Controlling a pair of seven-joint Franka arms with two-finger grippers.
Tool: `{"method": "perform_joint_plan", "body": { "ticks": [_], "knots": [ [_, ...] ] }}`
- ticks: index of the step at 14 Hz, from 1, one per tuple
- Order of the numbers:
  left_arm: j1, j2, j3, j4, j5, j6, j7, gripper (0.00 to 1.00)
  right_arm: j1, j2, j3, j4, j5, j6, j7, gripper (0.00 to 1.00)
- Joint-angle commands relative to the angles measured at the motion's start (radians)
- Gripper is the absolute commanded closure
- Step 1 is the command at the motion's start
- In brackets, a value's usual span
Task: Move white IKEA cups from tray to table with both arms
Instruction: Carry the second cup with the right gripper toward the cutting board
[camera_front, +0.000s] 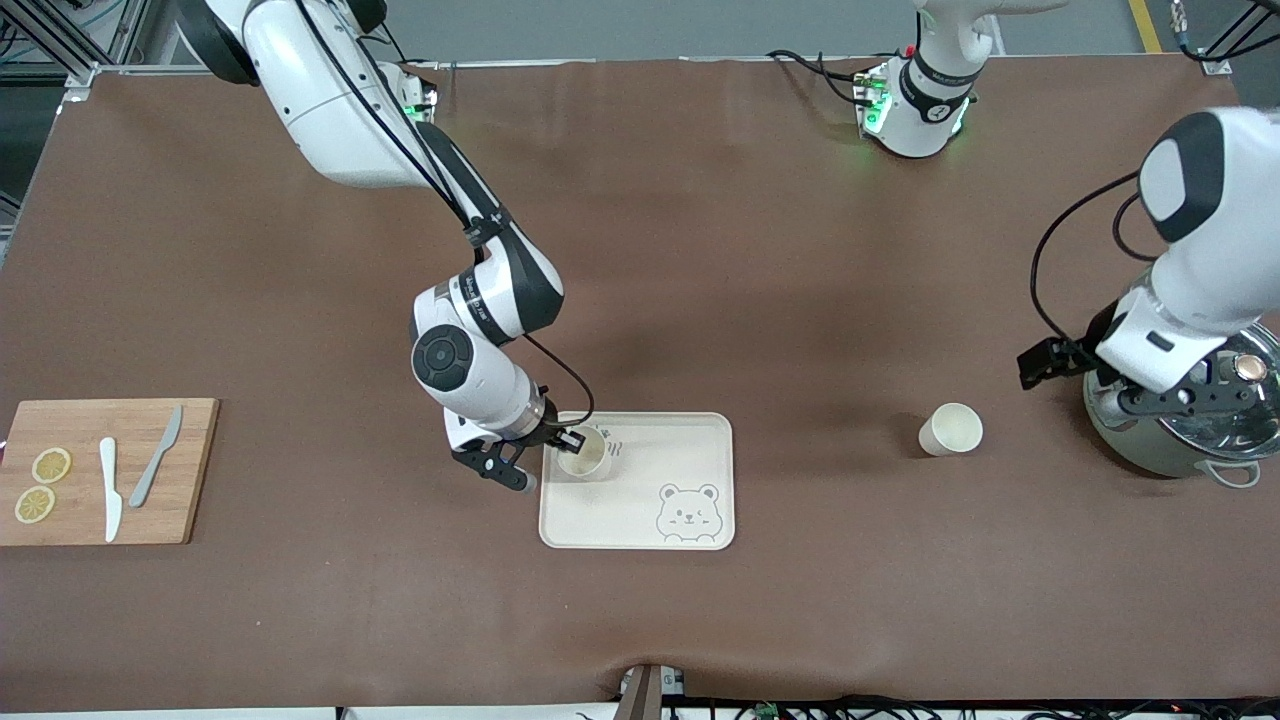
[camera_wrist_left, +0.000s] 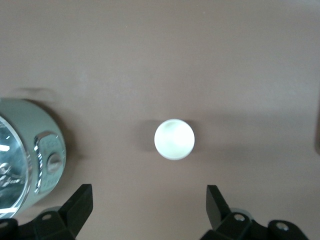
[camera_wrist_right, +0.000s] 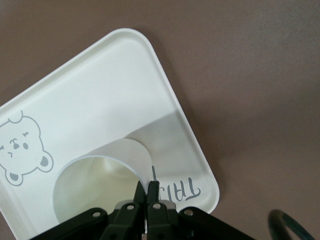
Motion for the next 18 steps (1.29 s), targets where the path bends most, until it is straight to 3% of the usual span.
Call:
{"method": "perform_joint_plan", "body": {
  "ticks": [1, 4, 8, 12, 18],
  "knots": [
    [0.009, -0.085, -0.011, -0.028, -0.046, -0.057, 0.019, 0.0, -0.021, -0.018, 0.001, 0.046, -0.006, -0.083, 0.014, 1.0],
    [0.006, -0.132, -0.011, -0.026, -0.053, -0.099, 0.02, 0.0, -0.062, -0.061, -0.001, 0.089, -0.013, -0.256, 0.017, 1.0],
    [0.006, -0.163, -0.009, 0.016, -0.051, -0.192, 0.039, 0.0, -0.17, -0.195, -0.002, -0.025, -0.022, -0.37, -0.118, 1.0],
    [0.01, -0.148, -0.006, 0.122, -0.043, -0.266, 0.036, 0.0, -0.276, -0.311, -0.002, -0.176, -0.032, -0.381, -0.319, 1.0],
    [0.013, -0.119, 0.003, 0.184, -0.031, -0.271, 0.023, 0.0, -0.377, -0.45, -0.002, -0.399, -0.159, -0.373, -0.502, 1.0]
  ]
}}
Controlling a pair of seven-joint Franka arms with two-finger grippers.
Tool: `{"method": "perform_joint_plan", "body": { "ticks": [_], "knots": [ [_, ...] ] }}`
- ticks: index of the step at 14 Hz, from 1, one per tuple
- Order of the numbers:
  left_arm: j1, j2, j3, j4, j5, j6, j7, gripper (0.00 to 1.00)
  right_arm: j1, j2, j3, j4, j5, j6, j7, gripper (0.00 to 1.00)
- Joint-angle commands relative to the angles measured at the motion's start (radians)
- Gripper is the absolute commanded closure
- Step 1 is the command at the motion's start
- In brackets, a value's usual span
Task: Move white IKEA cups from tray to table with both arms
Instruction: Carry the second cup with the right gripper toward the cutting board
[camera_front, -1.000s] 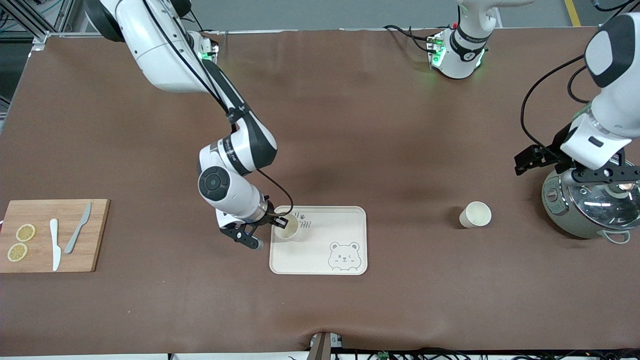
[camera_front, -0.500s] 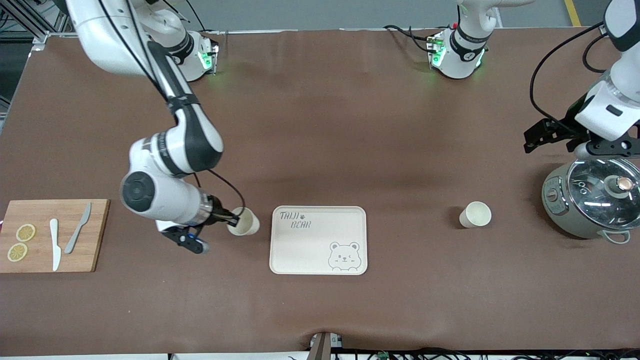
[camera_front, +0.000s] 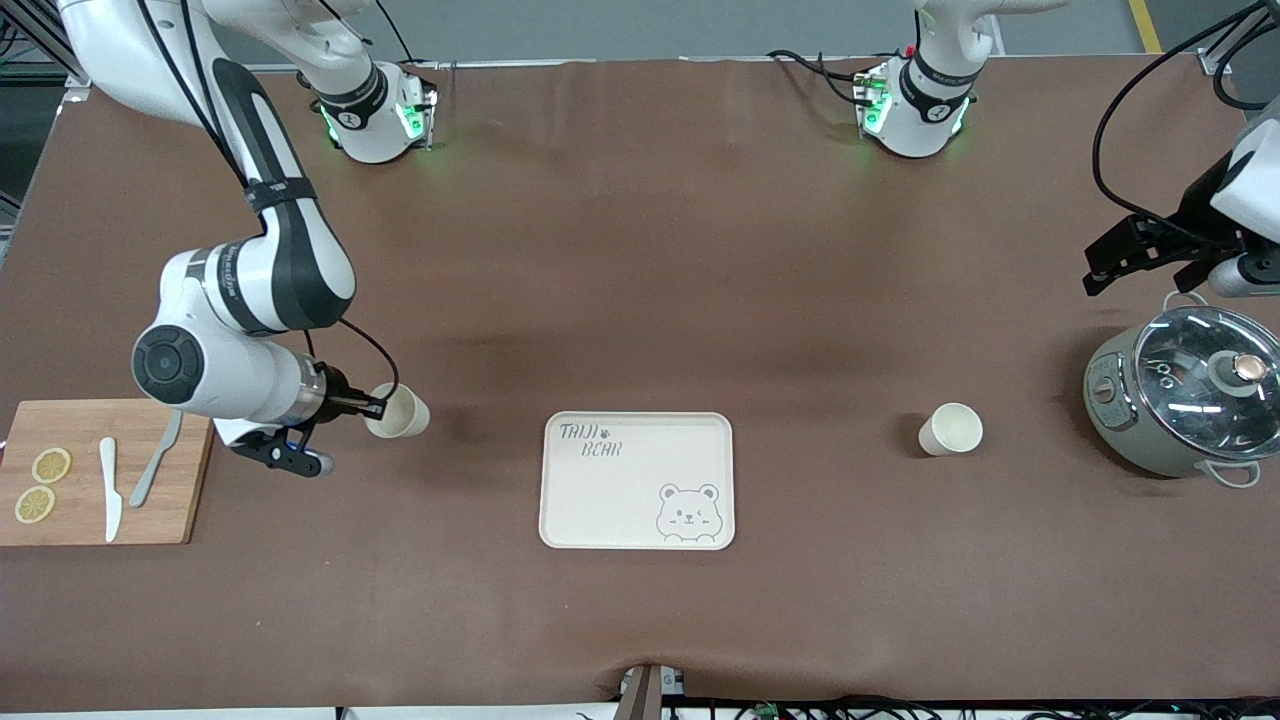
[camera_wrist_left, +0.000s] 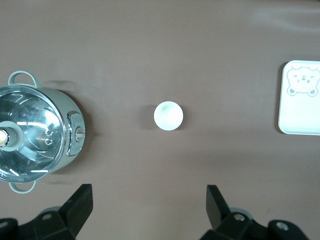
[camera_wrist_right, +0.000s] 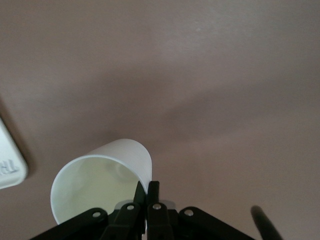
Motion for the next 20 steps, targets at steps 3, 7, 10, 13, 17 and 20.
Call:
{"method": "perform_joint_plan", "body": {
  "ticks": [3, 7, 10, 13, 17, 20],
  "knots": [
    [0.016, 0.031, -0.002, 0.044, 0.0, -0.029, 0.003, 0.0, -0.143, -0.159, 0.018, -0.213, -0.027, 0.029, -0.236, 1.0],
    [0.022, 0.03, -0.011, 0.041, -0.001, -0.033, 0.014, 0.0, -0.252, -0.186, 0.018, -0.328, -0.032, 0.131, -0.416, 1.0],
    [0.023, 0.017, -0.011, 0.034, -0.003, -0.067, 0.002, 0.0, -0.336, -0.177, 0.018, -0.391, -0.041, 0.228, -0.558, 1.0],
    [0.023, -0.009, -0.013, 0.003, -0.001, -0.066, -0.001, 0.0, -0.375, -0.174, 0.018, -0.453, -0.041, 0.317, -0.613, 1.0],
    [0.026, -0.059, -0.011, -0.037, -0.001, -0.06, -0.003, 0.0, -0.398, -0.128, 0.018, -0.483, -0.041, 0.406, -0.654, 1.0],
    [0.027, -0.056, -0.013, -0.032, -0.001, -0.063, -0.003, 0.0, -0.401, -0.111, 0.018, -0.491, -0.041, 0.431, -0.655, 1.0]
  ]
}}
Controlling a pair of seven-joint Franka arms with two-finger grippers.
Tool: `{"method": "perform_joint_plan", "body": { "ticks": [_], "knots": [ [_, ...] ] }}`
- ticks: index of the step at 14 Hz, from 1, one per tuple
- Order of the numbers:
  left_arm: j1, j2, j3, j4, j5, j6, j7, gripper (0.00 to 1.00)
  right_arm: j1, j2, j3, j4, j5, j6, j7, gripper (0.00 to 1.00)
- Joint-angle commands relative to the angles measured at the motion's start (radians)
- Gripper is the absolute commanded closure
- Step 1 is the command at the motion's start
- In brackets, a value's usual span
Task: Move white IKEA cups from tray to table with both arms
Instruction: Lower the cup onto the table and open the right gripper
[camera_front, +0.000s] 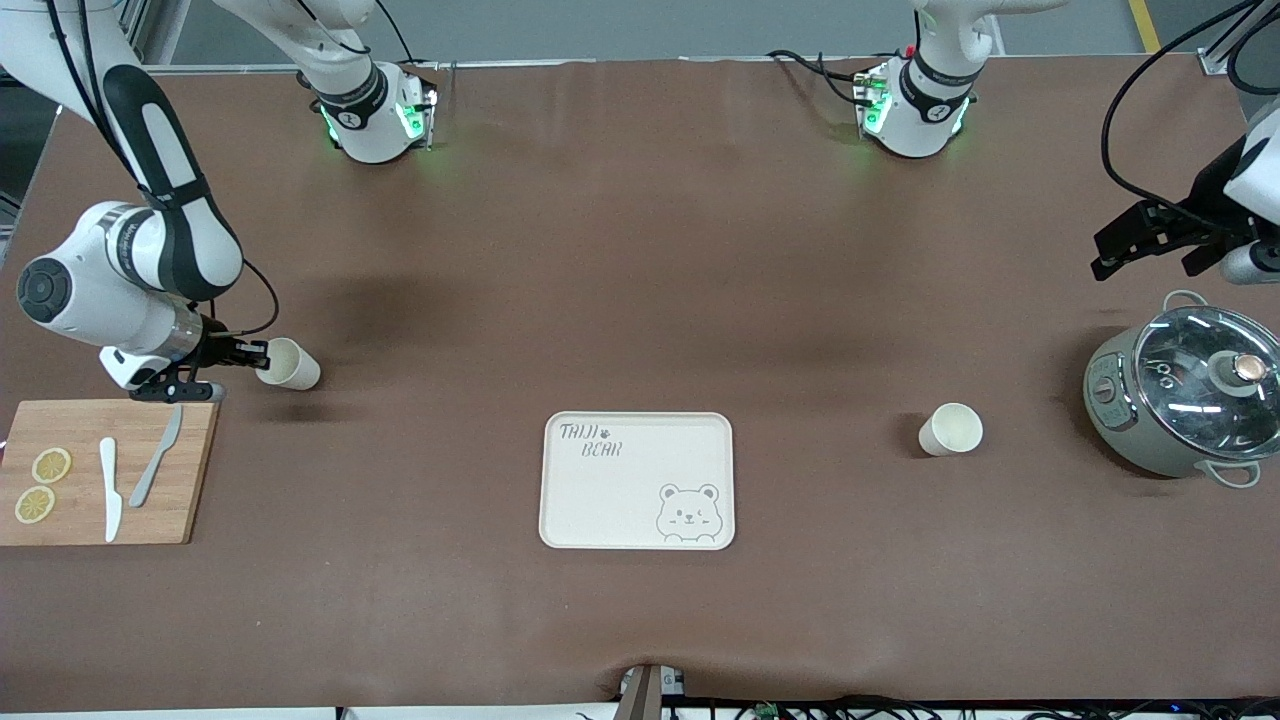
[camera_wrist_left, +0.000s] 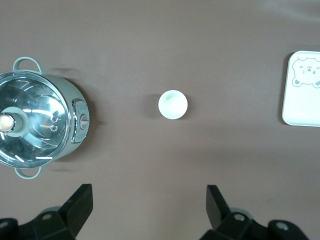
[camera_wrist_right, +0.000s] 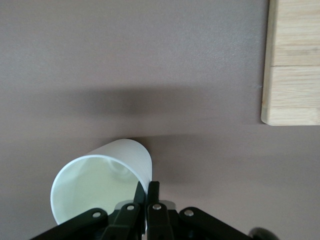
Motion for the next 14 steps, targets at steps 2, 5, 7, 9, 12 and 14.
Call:
{"method": "perform_joint_plan", "body": {
  "ticks": [2, 5, 7, 9, 12, 14],
  "knots": [
    [0.011, -0.014, -0.012, -0.019, 0.0, -0.007, -0.004, 0.0, -0.03, 0.007, 0.02, -0.003, -0.014, 0.015, -0.012, 0.85],
    [0.008, -0.004, -0.012, -0.012, 0.002, -0.005, -0.004, 0.0, -0.039, 0.0, 0.023, 0.014, -0.003, -0.022, -0.003, 0.0],
    [0.008, -0.006, -0.012, -0.011, 0.002, -0.005, -0.003, 0.0, -0.053, -0.007, 0.023, 0.066, -0.002, -0.097, -0.004, 0.0],
    [0.008, -0.006, -0.013, -0.011, 0.002, -0.007, -0.003, 0.0, -0.054, -0.006, 0.023, 0.199, -0.002, -0.287, -0.01, 0.0],
    [0.008, -0.006, -0.013, -0.012, 0.002, -0.008, -0.004, 0.0, -0.041, -0.003, 0.024, 0.368, -0.002, -0.468, 0.0, 0.0],
    [0.008, -0.006, -0.013, -0.011, 0.002, -0.008, -0.003, 0.0, -0.036, -0.001, 0.028, 0.46, -0.002, -0.508, -0.009, 0.0]
  ]
}}
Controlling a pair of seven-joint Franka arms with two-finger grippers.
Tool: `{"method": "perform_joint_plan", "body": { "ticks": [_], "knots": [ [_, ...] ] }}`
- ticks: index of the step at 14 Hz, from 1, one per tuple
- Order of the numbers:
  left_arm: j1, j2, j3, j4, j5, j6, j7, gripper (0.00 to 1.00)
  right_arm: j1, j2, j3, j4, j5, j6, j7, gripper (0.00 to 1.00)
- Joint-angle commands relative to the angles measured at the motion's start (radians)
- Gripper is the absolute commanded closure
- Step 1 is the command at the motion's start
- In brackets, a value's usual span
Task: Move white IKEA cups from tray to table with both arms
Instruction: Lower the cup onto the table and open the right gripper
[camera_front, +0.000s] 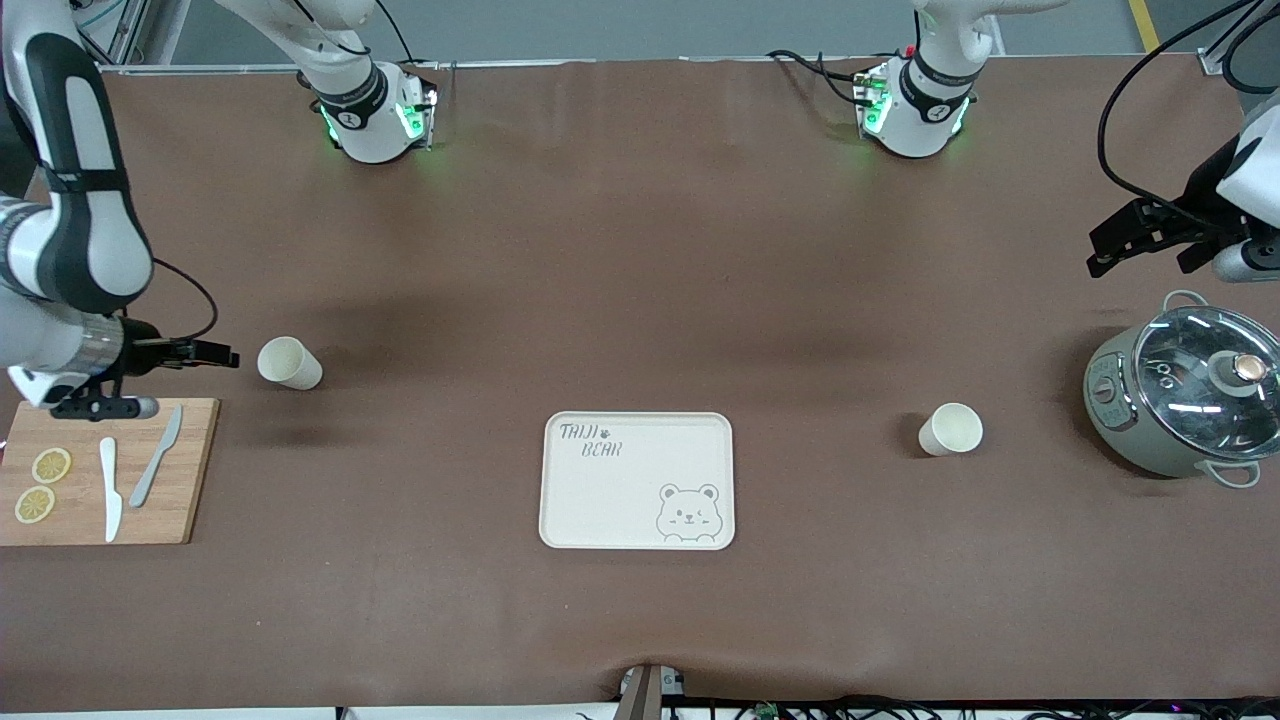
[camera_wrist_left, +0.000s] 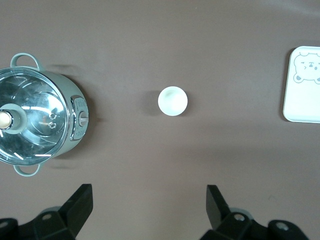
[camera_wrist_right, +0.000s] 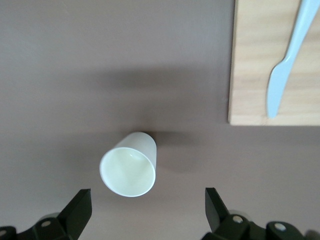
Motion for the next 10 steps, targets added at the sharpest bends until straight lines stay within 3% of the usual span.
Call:
{"method": "perform_joint_plan", "body": {
  "ticks": [1, 3, 6, 10],
  "knots": [
    [0.008, -0.007, -0.009, 0.0, 0.002, -0.006, -0.004, 0.0, -0.007, 0.01, 0.018, 0.147, -0.002, -0.094, -0.008, 0.0],
    [0.008, -0.007, -0.009, 0.0, 0.002, -0.006, -0.006, 0.0, 0.003, 0.016, 0.018, 0.302, 0.0, -0.232, -0.006, 0.0],
    [0.008, -0.007, -0.009, 0.0, 0.002, -0.009, -0.025, 0.0, 0.03, 0.013, 0.018, 0.437, -0.012, -0.326, -0.003, 0.0],
    [0.005, 0.005, -0.01, 0.031, 0.04, -0.022, -0.018, 0.0, 0.058, -0.036, 0.016, 0.462, -0.015, -0.402, 0.078, 0.0]
  ]
}}
